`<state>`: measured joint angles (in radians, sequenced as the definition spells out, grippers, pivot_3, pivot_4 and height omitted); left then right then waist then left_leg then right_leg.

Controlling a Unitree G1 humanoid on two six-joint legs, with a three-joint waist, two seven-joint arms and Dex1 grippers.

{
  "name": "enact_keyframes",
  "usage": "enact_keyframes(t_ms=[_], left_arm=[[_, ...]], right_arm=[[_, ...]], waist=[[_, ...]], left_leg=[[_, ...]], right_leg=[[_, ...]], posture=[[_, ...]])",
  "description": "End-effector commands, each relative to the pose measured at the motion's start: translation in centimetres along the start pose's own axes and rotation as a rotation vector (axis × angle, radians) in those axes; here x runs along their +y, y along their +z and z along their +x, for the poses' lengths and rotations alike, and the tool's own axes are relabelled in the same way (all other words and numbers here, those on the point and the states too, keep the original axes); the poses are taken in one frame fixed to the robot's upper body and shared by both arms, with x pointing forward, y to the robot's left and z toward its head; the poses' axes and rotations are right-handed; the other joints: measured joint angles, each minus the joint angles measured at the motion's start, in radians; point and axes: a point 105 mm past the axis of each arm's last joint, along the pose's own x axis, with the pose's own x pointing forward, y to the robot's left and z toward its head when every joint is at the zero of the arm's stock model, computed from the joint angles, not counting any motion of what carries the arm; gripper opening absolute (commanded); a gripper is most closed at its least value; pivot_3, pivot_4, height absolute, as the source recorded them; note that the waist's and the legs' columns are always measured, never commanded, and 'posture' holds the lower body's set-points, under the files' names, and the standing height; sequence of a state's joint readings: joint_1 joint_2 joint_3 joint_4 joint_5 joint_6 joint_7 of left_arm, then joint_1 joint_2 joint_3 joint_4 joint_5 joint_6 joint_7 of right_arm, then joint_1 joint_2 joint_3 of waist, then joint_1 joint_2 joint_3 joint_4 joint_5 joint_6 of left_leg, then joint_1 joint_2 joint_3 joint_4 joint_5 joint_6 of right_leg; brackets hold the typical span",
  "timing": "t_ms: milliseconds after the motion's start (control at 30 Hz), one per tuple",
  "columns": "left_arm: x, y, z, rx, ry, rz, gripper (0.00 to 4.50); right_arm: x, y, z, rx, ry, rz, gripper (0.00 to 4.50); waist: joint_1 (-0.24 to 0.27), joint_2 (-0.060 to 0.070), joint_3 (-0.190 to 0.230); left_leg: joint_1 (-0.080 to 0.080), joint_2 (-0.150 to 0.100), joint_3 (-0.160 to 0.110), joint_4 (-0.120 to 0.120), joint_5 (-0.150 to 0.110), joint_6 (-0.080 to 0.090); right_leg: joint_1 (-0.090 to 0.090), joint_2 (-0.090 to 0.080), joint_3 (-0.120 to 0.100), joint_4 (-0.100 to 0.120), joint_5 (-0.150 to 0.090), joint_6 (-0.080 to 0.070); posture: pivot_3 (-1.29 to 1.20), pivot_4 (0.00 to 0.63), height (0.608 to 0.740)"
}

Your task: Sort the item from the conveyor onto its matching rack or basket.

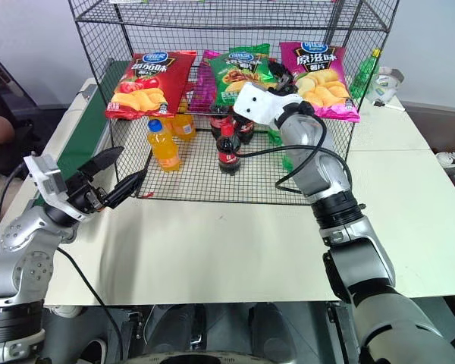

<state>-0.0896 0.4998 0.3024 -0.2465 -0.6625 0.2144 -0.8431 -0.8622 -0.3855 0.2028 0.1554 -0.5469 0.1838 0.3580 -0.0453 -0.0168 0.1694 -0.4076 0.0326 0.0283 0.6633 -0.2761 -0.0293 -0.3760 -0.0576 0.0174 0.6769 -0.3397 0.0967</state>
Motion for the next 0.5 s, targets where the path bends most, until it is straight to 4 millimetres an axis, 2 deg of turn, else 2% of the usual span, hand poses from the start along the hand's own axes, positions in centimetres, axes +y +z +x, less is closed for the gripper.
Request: enact_keyframes(t_ms=[33, 133, 267, 367, 433, 500], left_arm=[[-0.3, 0.6, -0.3, 0.009, -0.011, 0.03, 4.5], [-0.1, 0.2, -0.5, 0.042, 0.017, 0.035, 4.5], [0.1, -0.2, -0.8, 0.074, 0.04, 0.038, 4.5], [0.1, -0.4, -1.0, 0.1, 0.052, 0.049, 4.5], [0.0, -0.7, -1.3, 0.124, 0.051, 0.046, 4.5], [-0.1, -0.8, -1.8, 0.152, 0.042, 0.03, 4.5]], right_arm=[[1.6, 1.4, -1.2, -0.04, 0.114, 0.144, 4.2], [0.7, 1.9, -2.5, -0.063, 0.153, 0.154, 4.2], [0.5, 2.4, -3.8, -0.07, 0.207, 0.253, 4.2], [1.0, 3.8, -5.1, -0.125, 0.292, 0.347, 4.2], [-0.1, 4.5, -5.9, -0.175, 0.282, 0.437, 4.2], [-0.6, 5.1, -7.8, -0.272, 0.372, 0.632, 4.2]], waist=[[-0.002, 0.0, 0.0], [0.001, 0.0, 0.0], [0.003, 0.0, 0.0], [0.003, 0.0, 0.0], [0.003, 0.0, 0.0], [0.003, 0.0, 0.0]], left_leg=[[0.0, 0.0, 0.0, 0.0, 0.0, 0.0], [0.0, 0.0, 0.0, 0.0, 0.0, 0.0], [0.0, -0.001, 0.0, 0.0, 0.0, 0.0], [0.0, -0.001, 0.0, 0.0, 0.0, 0.0], [0.0, -0.001, 0.0, 0.0, 0.0, 0.0], [0.0, -0.001, 0.0, -0.001, 0.0, 0.0]], right_leg=[[0.0, 0.0, 0.0, 0.0, 0.0, 0.0], [0.0, 0.0, 0.0, 0.002, 0.0, 0.0], [0.0, -0.001, 0.0, 0.002, 0.0, 0.0], [-0.001, -0.002, 0.0, 0.002, 0.0, 0.0], [-0.001, -0.002, 0.0, 0.001, 0.0, 0.0], [-0.001, -0.002, 0.0, 0.001, 0.0, 0.0]], posture=[[0.0, 0.15, 0.739], [0.0, 0.15, 0.739], [0.0, 0.15, 0.739], [0.0, 0.15, 0.739], [0.0, 0.15, 0.739], [0.0, 0.15, 0.739]])
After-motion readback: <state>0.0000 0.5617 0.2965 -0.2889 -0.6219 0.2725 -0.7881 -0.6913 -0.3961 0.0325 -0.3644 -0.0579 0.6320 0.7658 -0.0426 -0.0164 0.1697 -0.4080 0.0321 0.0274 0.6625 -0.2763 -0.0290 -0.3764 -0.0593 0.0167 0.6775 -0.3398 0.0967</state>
